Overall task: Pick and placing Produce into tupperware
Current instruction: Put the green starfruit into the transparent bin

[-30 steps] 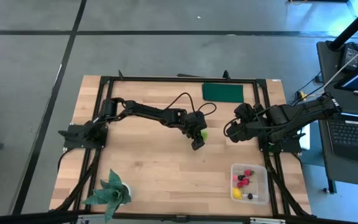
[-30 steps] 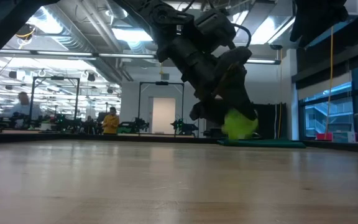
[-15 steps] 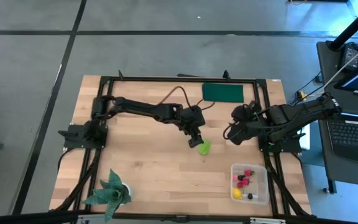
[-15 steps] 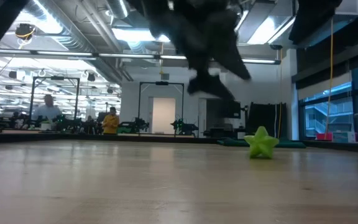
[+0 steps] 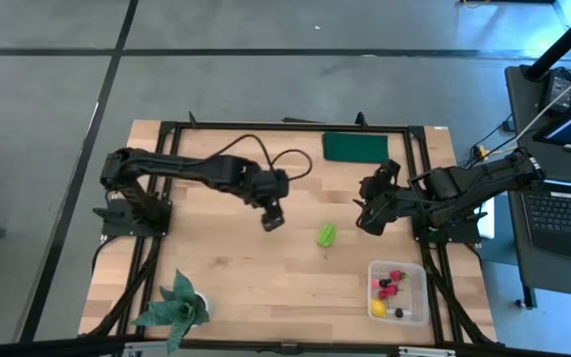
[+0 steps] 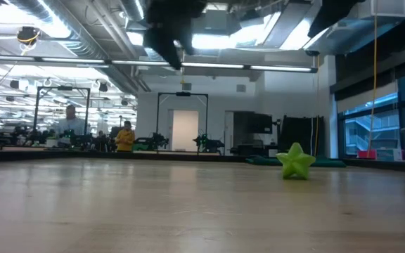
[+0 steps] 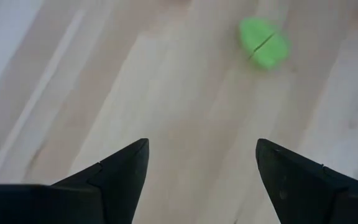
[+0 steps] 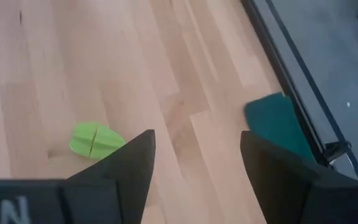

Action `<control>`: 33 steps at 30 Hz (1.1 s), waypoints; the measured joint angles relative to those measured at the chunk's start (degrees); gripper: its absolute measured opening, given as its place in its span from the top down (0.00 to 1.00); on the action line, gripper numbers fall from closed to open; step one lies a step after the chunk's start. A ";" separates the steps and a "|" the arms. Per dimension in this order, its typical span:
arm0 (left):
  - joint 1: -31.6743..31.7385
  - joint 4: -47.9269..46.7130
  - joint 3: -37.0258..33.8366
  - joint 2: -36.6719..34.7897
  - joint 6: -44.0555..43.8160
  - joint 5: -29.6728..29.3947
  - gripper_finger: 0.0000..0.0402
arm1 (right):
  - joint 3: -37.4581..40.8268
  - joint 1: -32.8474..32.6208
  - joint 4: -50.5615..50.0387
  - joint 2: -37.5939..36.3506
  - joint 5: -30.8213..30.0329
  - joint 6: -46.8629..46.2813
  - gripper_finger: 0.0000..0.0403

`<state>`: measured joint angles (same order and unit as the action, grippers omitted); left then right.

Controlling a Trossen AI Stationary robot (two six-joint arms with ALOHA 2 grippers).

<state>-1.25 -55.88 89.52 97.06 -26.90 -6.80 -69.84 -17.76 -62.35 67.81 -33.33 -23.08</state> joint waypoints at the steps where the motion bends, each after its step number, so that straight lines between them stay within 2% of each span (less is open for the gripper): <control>1: -0.74 -2.00 0.00 -0.58 -1.08 -1.17 0.29 | 0.00 0.00 0.29 -0.04 -0.06 0.24 0.41; 9: -6.95 -17.53 -0.04 -1.25 -2.64 -4.14 0.29 | 0.00 0.00 4.93 -0.04 0.87 7.40 0.41; 14: -10.40 -19.48 -0.07 -1.23 -3.69 -4.72 0.29 | 0.00 0.00 5.69 0.88 5.09 11.59 0.39; 19: -12.66 -19.47 -0.07 -1.23 -5.89 -6.31 0.29 | 0.00 0.04 6.48 3.84 8.35 16.31 0.26; 23: -13.05 -19.39 -0.07 -1.23 -8.83 -6.95 0.29 | 0.00 0.25 6.23 8.14 3.17 14.95 0.14; 28: -13.90 -19.30 -0.07 -1.23 -10.67 -8.63 0.29 | 0.00 1.27 6.02 14.46 3.30 19.47 0.06; 30: -14.13 -19.09 -0.07 -1.23 -11.66 -8.94 0.29 | 0.00 1.35 6.03 16.79 5.27 24.07 0.05; 33: -14.49 -19.11 -0.07 -1.23 -13.14 -9.32 0.29 | 0.00 1.37 6.96 19.65 13.48 33.35 0.04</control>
<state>-15.75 -74.99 89.45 95.83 -40.04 -16.12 -69.84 -16.39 -55.39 87.46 -19.85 10.28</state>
